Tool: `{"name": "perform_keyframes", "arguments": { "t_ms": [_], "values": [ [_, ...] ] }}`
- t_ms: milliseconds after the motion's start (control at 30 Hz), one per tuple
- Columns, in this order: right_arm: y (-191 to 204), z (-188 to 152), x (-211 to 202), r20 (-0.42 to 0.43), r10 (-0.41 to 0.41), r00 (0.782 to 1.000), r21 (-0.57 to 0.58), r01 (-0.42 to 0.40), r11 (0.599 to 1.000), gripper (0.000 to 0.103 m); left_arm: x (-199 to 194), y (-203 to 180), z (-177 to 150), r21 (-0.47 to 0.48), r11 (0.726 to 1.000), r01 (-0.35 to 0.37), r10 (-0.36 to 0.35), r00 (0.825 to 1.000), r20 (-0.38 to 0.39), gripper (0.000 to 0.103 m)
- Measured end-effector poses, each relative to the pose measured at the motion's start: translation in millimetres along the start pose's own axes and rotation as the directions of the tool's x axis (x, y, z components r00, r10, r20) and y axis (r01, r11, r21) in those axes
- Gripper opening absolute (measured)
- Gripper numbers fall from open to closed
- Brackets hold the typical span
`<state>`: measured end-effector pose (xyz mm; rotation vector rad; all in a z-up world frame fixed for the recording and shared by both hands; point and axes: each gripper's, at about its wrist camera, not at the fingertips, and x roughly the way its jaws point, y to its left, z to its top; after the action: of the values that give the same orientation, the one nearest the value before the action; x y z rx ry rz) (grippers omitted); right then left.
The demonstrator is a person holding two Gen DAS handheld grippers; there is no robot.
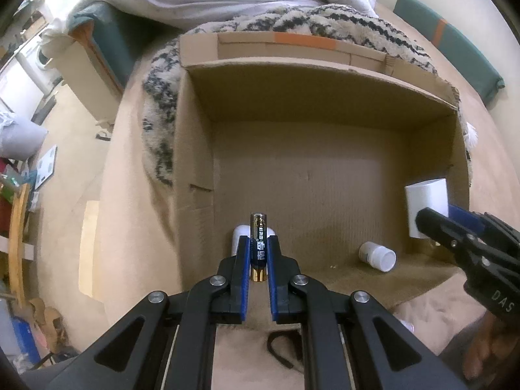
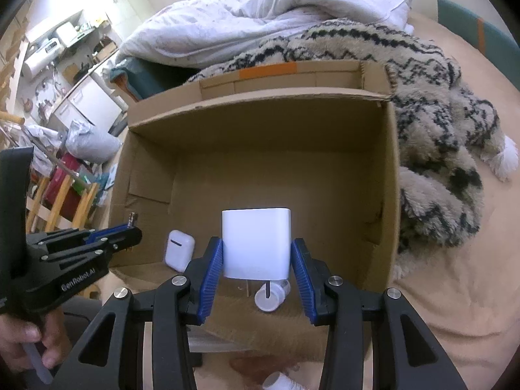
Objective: Organize rigid objects
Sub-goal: 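Lower the battery and charger into the box and open both grippers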
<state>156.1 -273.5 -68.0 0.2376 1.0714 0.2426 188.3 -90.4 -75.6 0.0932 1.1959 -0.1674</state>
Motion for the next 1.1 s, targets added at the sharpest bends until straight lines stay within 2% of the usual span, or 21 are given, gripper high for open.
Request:
{"name": "perform_keyframes", "arguments": {
  "t_ms": [133,267,533,767,933,1033,1100],
  "values": [
    [2.6,-2.3,9.0,-0.028,-0.004,1.0,-0.01,0.004,1.0,0.045,10.4,0.5,-2.9,-0.008,1.0,-0.025,0.025,0.999,0.024,0.009],
    [2.5,-8.1,17.2,-0.062,-0.025,0.998,-0.011,0.024,1.0,0.045,20.5,1.5,-5.0,-0.017,1.0,-0.007,0.007,1.0,0.002,0.009],
    [-1.7,-10.6,25.4,-0.088,-0.048,0.995,0.005,0.048,0.999,0.045,25.7,-2.3,-9.5,0.002,1.0,-0.016,0.016,1.0,0.003,0.009],
    [-3.3,-8.6,30.0,-0.089,-0.05,0.995,0.022,0.053,0.998,0.045,23.6,0.1,-10.2,-0.009,1.0,-0.023,0.023,1.0,0.014,0.009],
    [-3.8,-5.2,21.3,-0.047,-0.034,0.998,0.028,0.035,0.999,0.045,19.8,-0.8,-10.6,-0.001,1.0,-0.023,0.023,0.999,0.028,0.009],
    [-5.5,-3.8,17.4,-0.03,-0.018,0.999,0.044,0.019,0.999,0.053,16.1,-1.3,-9.3,0.004,1.0,-0.027,0.026,0.999,0.044,0.009],
    [-8.1,-2.4,14.0,-0.015,-0.004,1.0,0.061,0.005,0.998,0.066,13.5,-2.5,-8.7,0.01,0.999,-0.031,0.03,0.998,0.055,0.009]
  ]
}}
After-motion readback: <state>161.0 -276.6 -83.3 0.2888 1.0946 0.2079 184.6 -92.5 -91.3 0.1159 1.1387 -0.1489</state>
